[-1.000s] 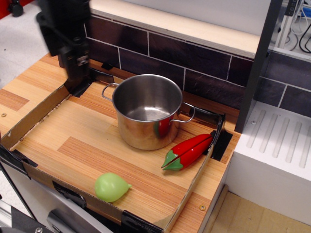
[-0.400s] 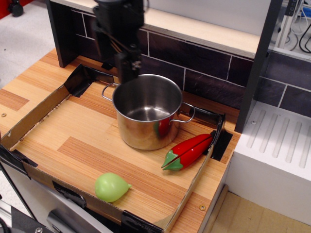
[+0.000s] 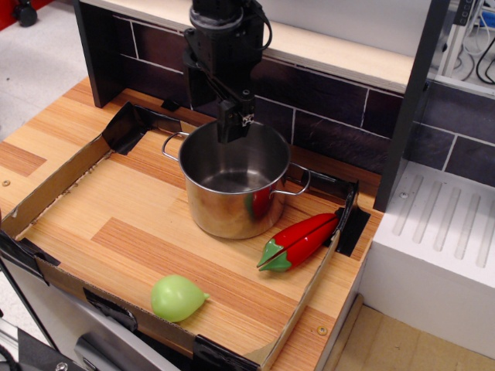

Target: Topple metal pot

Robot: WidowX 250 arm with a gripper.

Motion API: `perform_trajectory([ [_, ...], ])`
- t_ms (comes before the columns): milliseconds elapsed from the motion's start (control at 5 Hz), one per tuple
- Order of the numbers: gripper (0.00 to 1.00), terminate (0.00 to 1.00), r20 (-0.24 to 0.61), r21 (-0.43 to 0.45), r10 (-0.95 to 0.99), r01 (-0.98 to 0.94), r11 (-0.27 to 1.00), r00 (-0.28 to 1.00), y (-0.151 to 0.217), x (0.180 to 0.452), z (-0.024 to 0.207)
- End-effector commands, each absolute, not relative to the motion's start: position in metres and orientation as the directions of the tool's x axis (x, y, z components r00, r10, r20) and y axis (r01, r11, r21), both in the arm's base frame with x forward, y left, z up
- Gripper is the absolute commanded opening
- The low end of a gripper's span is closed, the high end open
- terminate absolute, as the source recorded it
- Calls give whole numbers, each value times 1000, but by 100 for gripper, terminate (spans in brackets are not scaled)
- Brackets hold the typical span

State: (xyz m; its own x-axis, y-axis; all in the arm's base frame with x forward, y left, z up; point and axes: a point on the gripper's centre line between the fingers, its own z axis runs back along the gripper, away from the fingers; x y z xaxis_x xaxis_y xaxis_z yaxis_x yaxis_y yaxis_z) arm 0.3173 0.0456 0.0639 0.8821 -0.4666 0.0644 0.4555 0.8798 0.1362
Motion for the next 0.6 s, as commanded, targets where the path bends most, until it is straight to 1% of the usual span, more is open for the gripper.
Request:
perform_trajectory([
  [0, 100, 0, 89, 155, -469, 453, 878, 879, 45, 324, 69],
  [200, 100, 0, 97, 160, -478, 461, 873, 873, 47, 322, 68],
  [400, 0, 0, 117, 172, -465, 443, 880, 878, 51, 320, 71],
])
